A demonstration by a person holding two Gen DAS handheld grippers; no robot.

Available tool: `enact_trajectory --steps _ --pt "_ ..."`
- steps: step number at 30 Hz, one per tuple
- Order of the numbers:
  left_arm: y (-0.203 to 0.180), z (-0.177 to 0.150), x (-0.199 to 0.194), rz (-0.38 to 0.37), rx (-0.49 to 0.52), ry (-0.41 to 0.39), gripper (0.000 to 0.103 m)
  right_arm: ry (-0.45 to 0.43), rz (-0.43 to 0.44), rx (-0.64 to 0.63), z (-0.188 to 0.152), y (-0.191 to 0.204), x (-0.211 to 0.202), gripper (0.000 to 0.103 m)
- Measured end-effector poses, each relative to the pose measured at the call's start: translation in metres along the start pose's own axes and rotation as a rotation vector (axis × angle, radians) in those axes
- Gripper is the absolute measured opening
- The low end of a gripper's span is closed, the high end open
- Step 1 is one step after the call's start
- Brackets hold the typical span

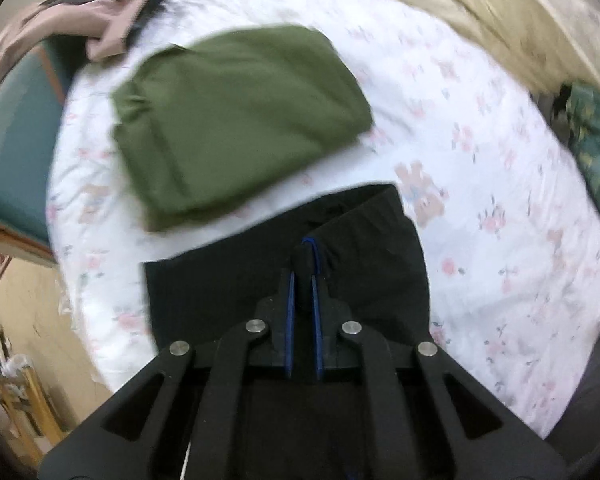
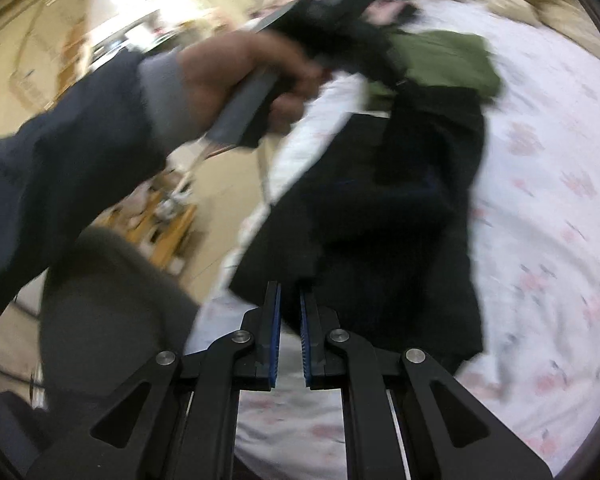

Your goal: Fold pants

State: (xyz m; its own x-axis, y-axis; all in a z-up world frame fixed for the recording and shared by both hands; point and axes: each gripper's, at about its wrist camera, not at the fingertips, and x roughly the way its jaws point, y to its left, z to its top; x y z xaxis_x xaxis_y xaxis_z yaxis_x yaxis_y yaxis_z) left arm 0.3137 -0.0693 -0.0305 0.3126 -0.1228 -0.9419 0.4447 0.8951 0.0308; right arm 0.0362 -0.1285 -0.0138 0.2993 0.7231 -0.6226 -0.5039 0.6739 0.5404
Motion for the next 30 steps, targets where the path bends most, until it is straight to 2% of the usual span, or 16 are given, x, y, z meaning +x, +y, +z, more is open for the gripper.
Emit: enact_trajectory --steps 3,7,12,15,19,22,25,27,30 --pt "0.043 0.007 -0.017 0.041 -0.013 -0.022 0.005 0.021 0.061 -0.060 0.017 0.029 0.022 0.009" --pt "0.077 0.000 -0.004 0.111 -0.021 0.026 0.005 0.051 0.098 -0.159 0.039 0.059 0.063 0.008" --pt "0.114 -0.009 0.041 0.167 -0.056 0.090 0.005 0.159 0.123 -0.153 0.038 0.060 0.119 0.008" --pt "0.126 -0.009 0.061 0.155 -0.097 0.101 0.005 0.198 0.124 -0.139 0.030 0.053 0.140 0.007" --pt "0.131 -0.007 0.071 0.163 -0.089 0.115 0.006 0.183 0.132 -0.107 0.031 0.050 0.147 0.006" --pt "0.133 -0.008 0.072 0.148 -0.082 0.099 0.010 0.132 0.180 -0.079 0.034 0.046 0.137 0.006" --pt "0.140 -0.016 0.067 0.118 -0.123 0.095 0.020 0.103 0.208 -0.046 0.035 0.041 0.131 0.006" --pt "0.145 -0.024 0.056 0.110 -0.155 0.088 0.038 0.109 0.227 -0.023 0.035 0.039 0.132 0.006" --pt "0.155 -0.043 0.024 0.083 -0.229 0.055 0.045 0.101 0.246 -0.019 0.033 0.042 0.128 0.011"
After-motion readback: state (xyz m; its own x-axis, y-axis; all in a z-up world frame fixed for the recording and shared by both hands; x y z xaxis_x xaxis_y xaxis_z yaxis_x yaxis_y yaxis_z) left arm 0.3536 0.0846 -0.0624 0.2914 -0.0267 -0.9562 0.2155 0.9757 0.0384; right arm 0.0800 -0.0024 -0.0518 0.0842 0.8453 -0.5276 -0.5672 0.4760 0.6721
